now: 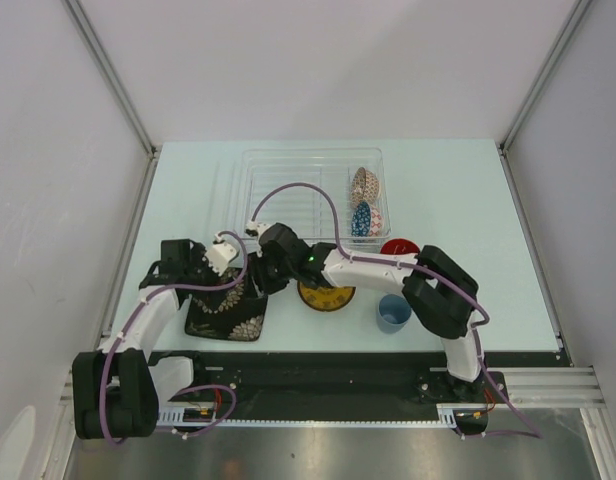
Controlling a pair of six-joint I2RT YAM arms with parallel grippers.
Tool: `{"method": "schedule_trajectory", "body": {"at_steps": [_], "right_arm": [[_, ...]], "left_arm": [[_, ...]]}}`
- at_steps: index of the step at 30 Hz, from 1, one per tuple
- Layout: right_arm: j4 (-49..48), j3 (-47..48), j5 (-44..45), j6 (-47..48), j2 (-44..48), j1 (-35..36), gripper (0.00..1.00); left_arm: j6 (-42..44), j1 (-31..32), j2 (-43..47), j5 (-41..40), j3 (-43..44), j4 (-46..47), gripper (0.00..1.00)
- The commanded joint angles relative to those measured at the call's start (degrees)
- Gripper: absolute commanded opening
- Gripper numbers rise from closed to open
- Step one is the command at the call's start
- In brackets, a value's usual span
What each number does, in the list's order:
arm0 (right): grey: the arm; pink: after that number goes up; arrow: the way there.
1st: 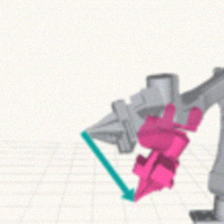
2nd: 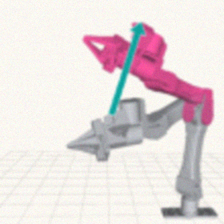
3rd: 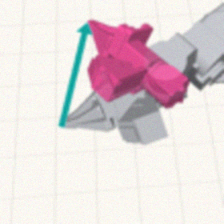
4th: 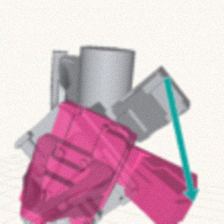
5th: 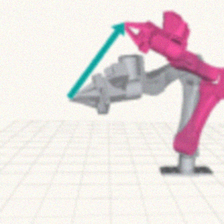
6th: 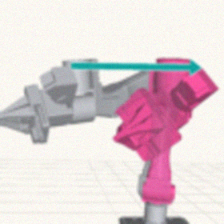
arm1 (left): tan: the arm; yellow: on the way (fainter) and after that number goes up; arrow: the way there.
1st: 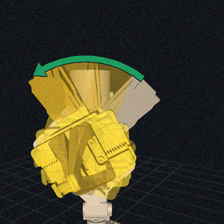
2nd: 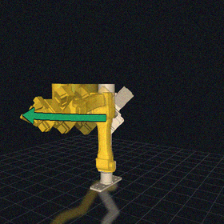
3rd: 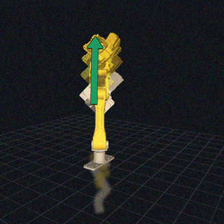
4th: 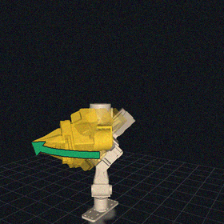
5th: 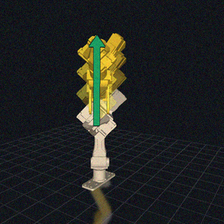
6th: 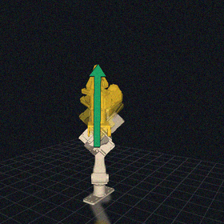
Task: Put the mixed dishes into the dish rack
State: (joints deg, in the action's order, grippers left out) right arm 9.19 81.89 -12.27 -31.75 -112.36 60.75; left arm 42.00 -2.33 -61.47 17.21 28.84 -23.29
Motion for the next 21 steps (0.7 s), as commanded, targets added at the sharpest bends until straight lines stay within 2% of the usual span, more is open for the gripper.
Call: {"method": "schedule_trajectory", "body": {"at_steps": [1,7,14,18,21], "right_arm": [[0.91,1.61,0.23,-0.60,-4.62,-0.63,0.42],[4.34,1.52,2.86,0.37,-3.84,-1.16,0.42],[7.59,-0.15,1.72,0.99,-0.76,-1.25,0.48],[8.12,-2.78,3.04,0.02,1.87,-0.90,0.49],[7.87,-4.19,4.19,-0.33,3.45,-0.11,0.49]], "left_arm": [[-0.25,0.22,0.21,2.21,0.52,0.35,1.00],[-0.95,0.13,1.27,1.86,1.30,-0.44,1.00],[-2.27,-0.04,3.89,1.95,12.70,-7.11,1.00],[3.60,-2.58,8.03,1.07,19.57,-15.27,1.00],[12.82,-6.36,10.14,-1.12,18.37,-19.86,0.99]]}}
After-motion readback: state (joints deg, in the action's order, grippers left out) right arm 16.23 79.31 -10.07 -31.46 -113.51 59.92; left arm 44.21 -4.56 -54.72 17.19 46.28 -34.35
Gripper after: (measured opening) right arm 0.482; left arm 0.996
